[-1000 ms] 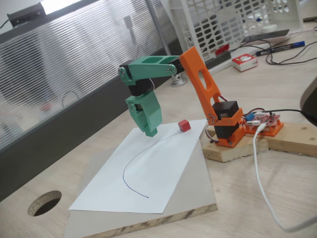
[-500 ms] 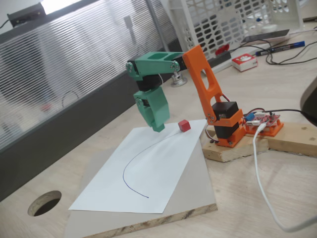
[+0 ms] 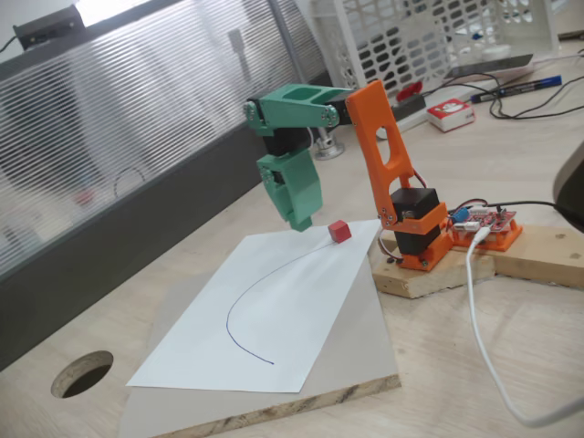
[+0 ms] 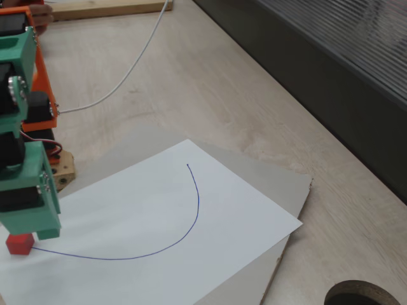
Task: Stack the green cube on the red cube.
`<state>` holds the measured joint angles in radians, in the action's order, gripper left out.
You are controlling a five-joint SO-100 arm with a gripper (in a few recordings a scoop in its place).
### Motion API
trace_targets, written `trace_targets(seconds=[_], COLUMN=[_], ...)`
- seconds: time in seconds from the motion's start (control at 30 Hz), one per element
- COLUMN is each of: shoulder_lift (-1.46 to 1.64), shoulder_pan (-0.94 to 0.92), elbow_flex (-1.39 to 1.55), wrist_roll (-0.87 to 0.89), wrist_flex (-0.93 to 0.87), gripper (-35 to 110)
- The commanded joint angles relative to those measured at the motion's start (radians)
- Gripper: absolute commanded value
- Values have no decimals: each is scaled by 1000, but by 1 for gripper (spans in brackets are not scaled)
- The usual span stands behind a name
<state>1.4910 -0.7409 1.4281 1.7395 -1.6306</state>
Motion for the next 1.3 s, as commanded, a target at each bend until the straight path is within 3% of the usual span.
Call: trace_targets(seconds=[0.0, 0.6, 0.8, 1.27], shoulder_lift=[55, 152, 152, 153], shoulder_pan=[-28, -31, -129, -153], elbow_flex=[15, 175, 176, 213], wrist_roll=[20, 20, 18, 18], wrist_flex=[-26, -21, -18, -15], gripper=[13, 13, 13, 13])
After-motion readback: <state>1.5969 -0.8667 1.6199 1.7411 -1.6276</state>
